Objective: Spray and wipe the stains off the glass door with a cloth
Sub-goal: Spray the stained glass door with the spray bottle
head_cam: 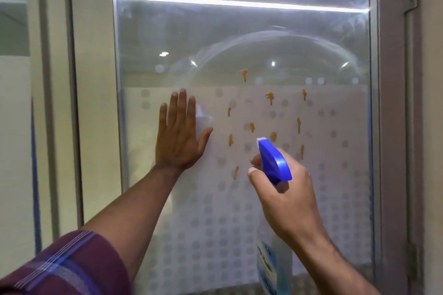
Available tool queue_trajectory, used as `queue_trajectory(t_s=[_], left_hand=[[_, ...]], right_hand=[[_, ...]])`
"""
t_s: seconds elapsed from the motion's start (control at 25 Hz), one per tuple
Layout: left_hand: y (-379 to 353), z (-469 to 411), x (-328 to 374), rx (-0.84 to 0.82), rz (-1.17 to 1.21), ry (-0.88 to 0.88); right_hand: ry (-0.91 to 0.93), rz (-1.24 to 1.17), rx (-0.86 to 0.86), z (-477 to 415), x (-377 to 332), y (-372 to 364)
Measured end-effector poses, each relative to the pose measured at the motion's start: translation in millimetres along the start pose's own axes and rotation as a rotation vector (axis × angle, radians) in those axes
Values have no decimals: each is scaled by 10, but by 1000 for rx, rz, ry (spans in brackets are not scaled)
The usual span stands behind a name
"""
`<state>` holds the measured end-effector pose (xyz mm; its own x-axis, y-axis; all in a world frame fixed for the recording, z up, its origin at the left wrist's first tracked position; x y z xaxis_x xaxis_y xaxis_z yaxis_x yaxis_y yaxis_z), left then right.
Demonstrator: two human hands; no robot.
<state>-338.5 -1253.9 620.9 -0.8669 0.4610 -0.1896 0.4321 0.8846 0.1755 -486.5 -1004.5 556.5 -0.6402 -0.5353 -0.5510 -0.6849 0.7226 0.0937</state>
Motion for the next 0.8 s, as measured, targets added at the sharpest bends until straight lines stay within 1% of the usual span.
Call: queue_trajectory(t_s=[0.16, 0.4, 0.6, 0.8], left_hand=[[-17, 1, 2, 26, -14, -7], [-12, -3, 5, 19, -36, 8], [4, -1, 18, 33, -49, 10], [7, 15, 10, 42, -53, 10]], right_hand=[[27, 68, 59, -133, 14, 67], [13, 209, 58, -224, 30, 179], [52, 211, 90, -208, 50, 302], [55, 214, 176, -134, 104, 412]])
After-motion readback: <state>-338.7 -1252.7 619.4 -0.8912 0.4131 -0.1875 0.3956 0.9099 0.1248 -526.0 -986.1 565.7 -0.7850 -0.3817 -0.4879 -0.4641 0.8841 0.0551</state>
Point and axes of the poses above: each hand's wrist, its own z-axis away from the middle knuckle, its own y-axis out of the back of the hand, x = y × z, the point moved 4 cm from there along -z, towards the middle knuckle, and after that the axes turned 3 degrees about z, right-handed, at the moved point
